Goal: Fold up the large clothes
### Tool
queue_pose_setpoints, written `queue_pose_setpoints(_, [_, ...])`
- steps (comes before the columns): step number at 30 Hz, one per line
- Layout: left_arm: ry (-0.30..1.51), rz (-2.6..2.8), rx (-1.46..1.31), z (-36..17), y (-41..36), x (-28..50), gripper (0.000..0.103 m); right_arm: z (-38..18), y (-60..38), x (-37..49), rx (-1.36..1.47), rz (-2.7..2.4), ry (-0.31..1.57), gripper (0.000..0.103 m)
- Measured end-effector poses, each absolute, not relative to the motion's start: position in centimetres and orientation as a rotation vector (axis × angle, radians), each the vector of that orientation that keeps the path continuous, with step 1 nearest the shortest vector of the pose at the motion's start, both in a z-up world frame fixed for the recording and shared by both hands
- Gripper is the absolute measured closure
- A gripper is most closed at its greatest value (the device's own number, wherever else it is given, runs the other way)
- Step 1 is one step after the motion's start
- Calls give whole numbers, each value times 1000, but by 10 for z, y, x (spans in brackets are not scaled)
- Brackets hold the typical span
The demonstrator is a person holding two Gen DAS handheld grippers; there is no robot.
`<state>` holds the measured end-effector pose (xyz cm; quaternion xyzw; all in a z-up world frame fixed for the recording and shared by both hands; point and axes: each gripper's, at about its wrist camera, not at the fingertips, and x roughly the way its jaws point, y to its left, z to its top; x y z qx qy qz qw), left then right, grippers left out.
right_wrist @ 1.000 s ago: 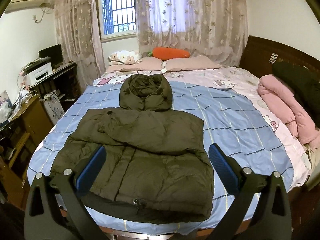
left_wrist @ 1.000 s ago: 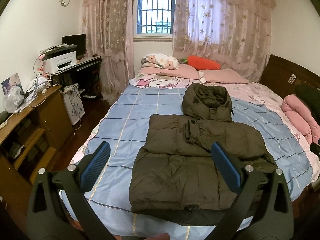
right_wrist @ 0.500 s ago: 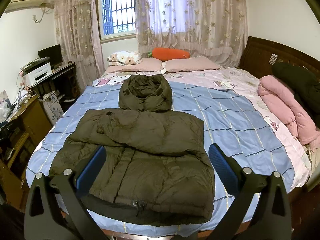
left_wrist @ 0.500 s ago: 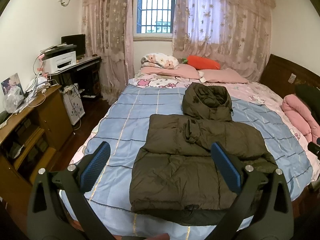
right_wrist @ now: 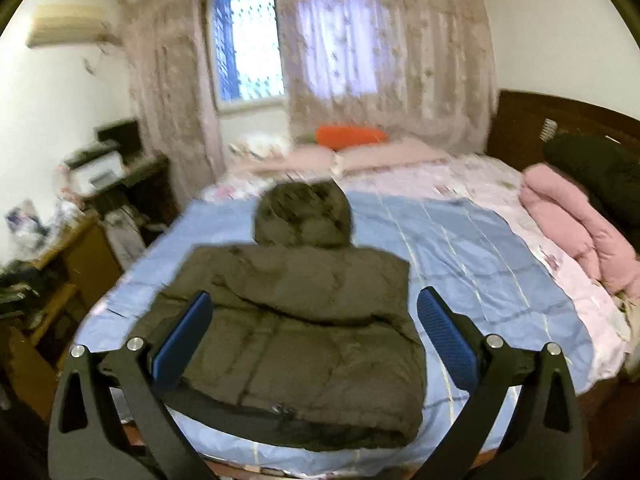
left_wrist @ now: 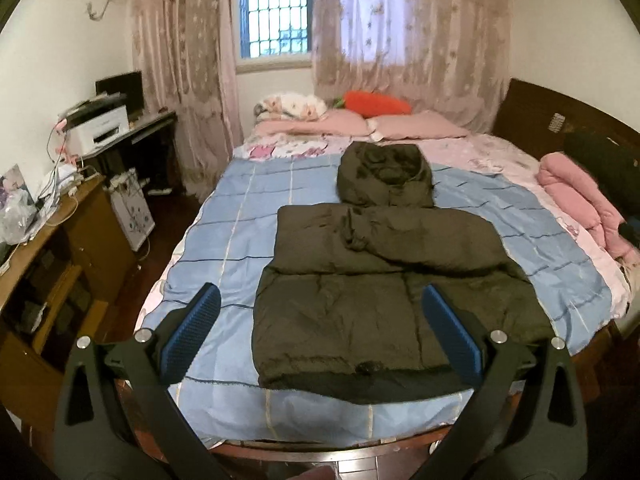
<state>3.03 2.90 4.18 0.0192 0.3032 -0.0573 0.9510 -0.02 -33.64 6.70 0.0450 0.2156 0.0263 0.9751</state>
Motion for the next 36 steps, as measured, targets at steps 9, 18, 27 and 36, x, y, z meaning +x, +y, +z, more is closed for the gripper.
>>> queue_pose_setpoints(9, [703,-75,-196,-18,41,-15,2,-45,-382,-75,186,-95,276,1])
queue_pose_setpoints(18, [745,-23,-80,-15,1,93,2,-47,-353,-4,65,-15,348,1])
queue_pose_setpoints(27, [753,-66,14,24,-62,260,2,-35,-350,132,52,-77,453,1])
queue_pose_setpoints(36, [911,-76,18,-6,-117,450,2,-70,-366,165,126,-77,681,1])
